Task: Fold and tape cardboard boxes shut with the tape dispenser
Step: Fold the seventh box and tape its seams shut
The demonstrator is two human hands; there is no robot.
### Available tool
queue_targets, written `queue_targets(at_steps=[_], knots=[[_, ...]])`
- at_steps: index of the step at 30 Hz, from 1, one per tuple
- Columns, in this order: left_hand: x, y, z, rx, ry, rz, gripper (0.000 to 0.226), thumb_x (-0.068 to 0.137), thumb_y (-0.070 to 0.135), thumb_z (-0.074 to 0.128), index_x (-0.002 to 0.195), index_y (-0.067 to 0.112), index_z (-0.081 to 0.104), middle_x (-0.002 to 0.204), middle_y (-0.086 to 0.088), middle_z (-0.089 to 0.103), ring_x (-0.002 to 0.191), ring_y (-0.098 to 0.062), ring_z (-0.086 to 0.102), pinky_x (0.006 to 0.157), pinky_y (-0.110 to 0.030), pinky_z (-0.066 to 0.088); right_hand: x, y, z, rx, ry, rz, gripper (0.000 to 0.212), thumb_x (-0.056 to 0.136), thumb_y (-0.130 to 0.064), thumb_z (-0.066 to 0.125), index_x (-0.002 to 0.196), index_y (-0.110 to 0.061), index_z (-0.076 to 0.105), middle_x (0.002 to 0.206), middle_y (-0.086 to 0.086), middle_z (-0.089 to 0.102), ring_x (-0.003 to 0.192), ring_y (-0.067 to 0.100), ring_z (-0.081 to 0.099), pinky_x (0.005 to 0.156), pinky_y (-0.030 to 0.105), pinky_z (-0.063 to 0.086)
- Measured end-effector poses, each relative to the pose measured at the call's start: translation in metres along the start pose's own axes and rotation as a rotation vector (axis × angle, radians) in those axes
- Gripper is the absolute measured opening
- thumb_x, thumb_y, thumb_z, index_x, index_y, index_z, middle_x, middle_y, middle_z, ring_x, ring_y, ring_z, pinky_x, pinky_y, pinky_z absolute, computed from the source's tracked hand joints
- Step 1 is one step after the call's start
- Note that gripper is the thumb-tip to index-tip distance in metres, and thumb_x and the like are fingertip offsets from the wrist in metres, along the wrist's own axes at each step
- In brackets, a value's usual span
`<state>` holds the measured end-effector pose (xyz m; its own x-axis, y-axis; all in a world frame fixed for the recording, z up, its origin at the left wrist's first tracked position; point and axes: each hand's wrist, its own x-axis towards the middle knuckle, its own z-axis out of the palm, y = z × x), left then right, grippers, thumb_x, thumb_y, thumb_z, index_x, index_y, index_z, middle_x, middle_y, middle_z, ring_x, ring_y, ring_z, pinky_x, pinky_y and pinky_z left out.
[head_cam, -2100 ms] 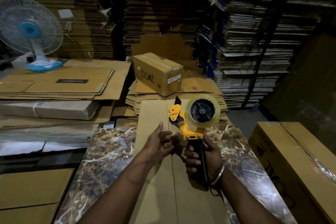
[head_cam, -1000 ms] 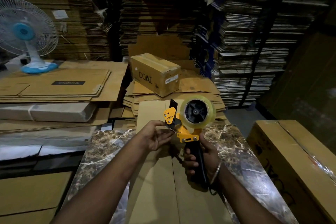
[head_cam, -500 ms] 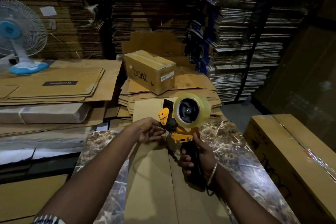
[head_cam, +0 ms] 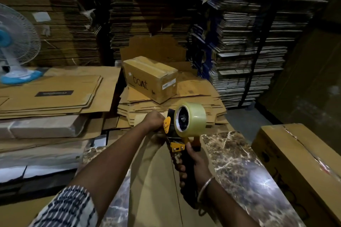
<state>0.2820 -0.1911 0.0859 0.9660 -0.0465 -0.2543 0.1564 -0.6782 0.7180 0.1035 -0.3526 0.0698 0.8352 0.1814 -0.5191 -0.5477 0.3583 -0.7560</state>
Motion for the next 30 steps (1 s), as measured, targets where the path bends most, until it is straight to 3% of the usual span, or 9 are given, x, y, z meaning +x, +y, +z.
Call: queue_targets(at_steps=[3,6,9,14,19,23,26,30], knots=[[0.027,0.008,0.0,0.078,0.022,0.061,0.028,0.084,0.002,0.062,0.058,0.011,0.066,0.051,-0.001,0.051,0.051,-0.018,0.047,0.056,-0.025,0.039,0.018,-0.013,0.008,0.013,0.063,0.013,0.058,0.076,-0.074,0.058,0.068,-0.016,0.053,0.058,-0.002,0.042,0.043,0.013,0.034,0.046,0.024,0.027],[0.054,0.014,-0.01,0.106,0.094,0.115,0.021,0.088,0.002,0.063,0.072,0.012,0.073,0.069,-0.001,0.066,0.061,-0.014,0.06,0.045,-0.015,0.04,0.031,-0.024,0.017,0.007,0.073,0.022,0.058,0.079,-0.072,0.058,0.066,-0.016,0.052,0.057,-0.001,0.041,0.043,0.013,0.033,0.044,0.023,0.025],[0.078,0.014,-0.02,0.152,0.093,0.11,0.018,0.09,0.001,0.06,0.083,0.007,0.076,0.079,-0.007,0.071,0.057,-0.012,0.059,0.04,-0.017,0.039,0.043,-0.028,0.024,-0.013,0.077,0.004,0.056,0.086,-0.067,0.058,0.066,-0.015,0.052,0.056,0.0,0.04,0.043,0.014,0.033,0.043,0.024,0.024],[0.098,0.017,-0.024,0.213,0.138,0.155,0.021,0.09,0.006,0.06,0.072,0.003,0.07,0.073,-0.013,0.067,0.064,-0.025,0.06,0.05,-0.026,0.036,0.06,-0.032,0.035,-0.065,0.103,-0.092,0.053,0.086,-0.065,0.06,0.067,-0.015,0.054,0.056,0.0,0.042,0.044,0.014,0.035,0.045,0.024,0.028],[0.114,0.01,-0.018,0.277,0.136,0.147,0.019,0.092,0.009,0.06,0.08,0.001,0.073,0.076,-0.012,0.07,0.053,-0.015,0.055,0.045,-0.022,0.036,0.071,-0.034,0.038,-0.093,0.141,-0.088,0.056,0.086,-0.067,0.06,0.066,-0.015,0.052,0.055,0.0,0.043,0.043,0.015,0.035,0.044,0.023,0.029],[0.124,-0.002,-0.014,0.278,0.099,0.143,0.02,0.093,0.013,0.058,0.088,0.0,0.072,0.089,-0.016,0.071,0.077,-0.029,0.062,0.062,-0.032,0.044,0.074,-0.035,0.038,-0.085,0.13,0.01,0.059,0.085,-0.071,0.057,0.062,-0.017,0.049,0.056,-0.002,0.041,0.044,0.014,0.033,0.045,0.023,0.028],[0.126,-0.007,-0.012,0.354,0.062,0.149,0.023,0.096,0.015,0.052,0.08,0.004,0.065,0.097,-0.019,0.067,0.097,-0.038,0.063,0.071,-0.038,0.042,0.076,-0.032,0.04,-0.12,0.134,-0.006,0.057,0.088,-0.068,0.055,0.061,-0.018,0.048,0.056,-0.002,0.039,0.044,0.014,0.032,0.045,0.024,0.026],[0.115,-0.006,-0.013,0.388,0.001,0.142,0.027,0.1,0.015,0.051,0.114,-0.003,0.065,0.118,-0.02,0.064,0.11,-0.036,0.061,0.082,-0.037,0.044,0.078,-0.031,0.044,-0.123,0.149,-0.11,0.048,0.093,-0.056,0.058,0.067,-0.016,0.05,0.057,0.0,0.038,0.043,0.013,0.03,0.044,0.022,0.024]])
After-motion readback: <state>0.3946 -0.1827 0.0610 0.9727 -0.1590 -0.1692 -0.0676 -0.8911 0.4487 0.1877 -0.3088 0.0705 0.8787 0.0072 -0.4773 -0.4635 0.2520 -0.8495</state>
